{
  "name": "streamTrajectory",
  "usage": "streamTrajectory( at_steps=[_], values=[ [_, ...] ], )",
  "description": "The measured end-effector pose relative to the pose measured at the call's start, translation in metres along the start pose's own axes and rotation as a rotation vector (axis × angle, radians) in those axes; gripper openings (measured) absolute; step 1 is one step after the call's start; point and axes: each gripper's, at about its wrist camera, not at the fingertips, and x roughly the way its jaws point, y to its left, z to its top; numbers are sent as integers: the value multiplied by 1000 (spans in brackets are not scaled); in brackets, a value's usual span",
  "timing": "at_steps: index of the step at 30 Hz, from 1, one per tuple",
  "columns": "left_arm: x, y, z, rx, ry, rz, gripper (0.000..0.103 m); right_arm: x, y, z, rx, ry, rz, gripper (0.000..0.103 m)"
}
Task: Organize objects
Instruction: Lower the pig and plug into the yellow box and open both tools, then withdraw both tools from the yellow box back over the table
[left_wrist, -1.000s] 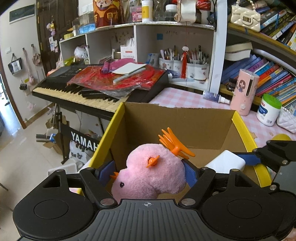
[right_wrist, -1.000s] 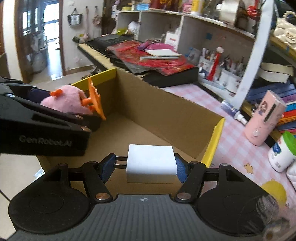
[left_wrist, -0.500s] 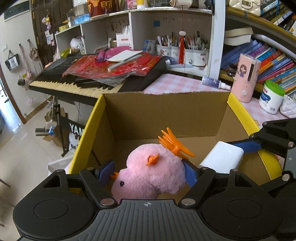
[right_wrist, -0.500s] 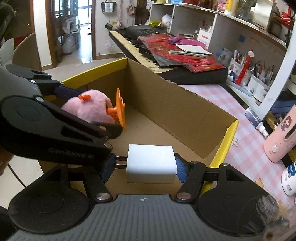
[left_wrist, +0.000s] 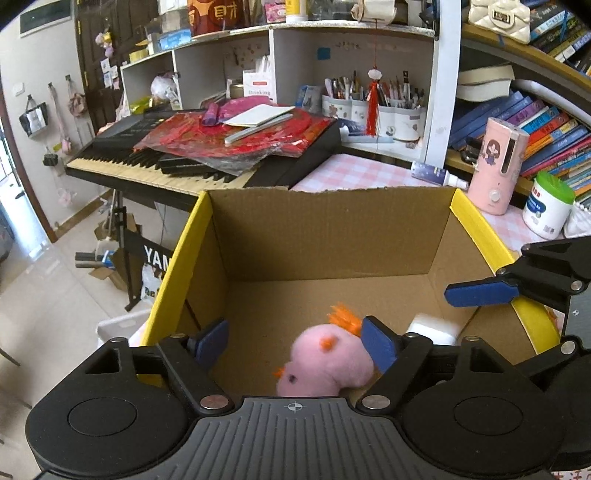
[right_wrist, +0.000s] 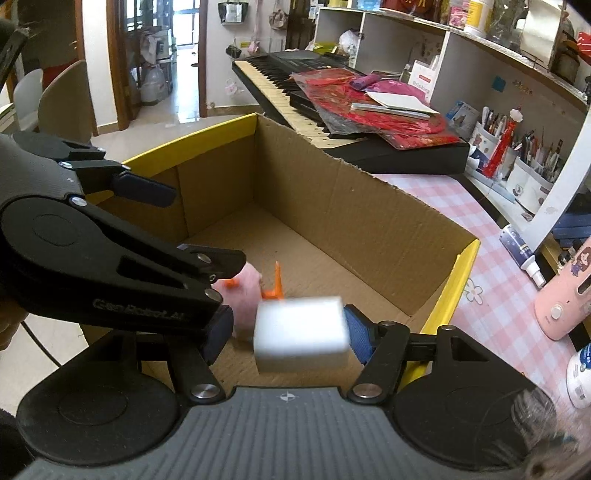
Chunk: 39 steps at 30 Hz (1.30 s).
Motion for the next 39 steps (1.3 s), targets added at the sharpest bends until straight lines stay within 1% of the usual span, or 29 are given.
streamTrajectory(
  at_steps=[2, 4, 6, 8, 12, 17, 21, 28, 35, 39],
  values=[
    [-5, 3, 0, -11, -17, -10, 88, -2, 0, -1, 13, -14, -19, 67],
    [-10, 5, 2, -21, -30, -28, 90, -6, 0, -3, 32, -38, -29, 75],
    [-16, 6, 2, -26, -48, -39, 92, -10, 1, -3, 38, -63, -63, 79],
    [-23, 8, 4, -33, -66, -43, 93, -16, 3, -3, 57, -82, -97, 79],
    [-41, 14, 4, -59, -109, -67, 97, -38, 6, -5, 117, -149, -129, 80],
    [-61, 22, -1, -77, -160, -73, 99, -63, 15, -8, 180, -215, -234, 82],
    [-72, 30, -8, -106, -174, -78, 99, -80, 25, -13, 218, -245, -302, 82],
    [-88, 37, -27, -107, -176, -87, 99, -97, 43, -27, 290, -245, -389, 82],
    [-101, 40, -50, -80, -151, -97, 99, -108, 70, -49, 378, -209, -479, 83],
    [-108, 41, -66, -64, -126, -62, 99, -108, 88, -64, 426, -170, -538, 86]
  ],
)
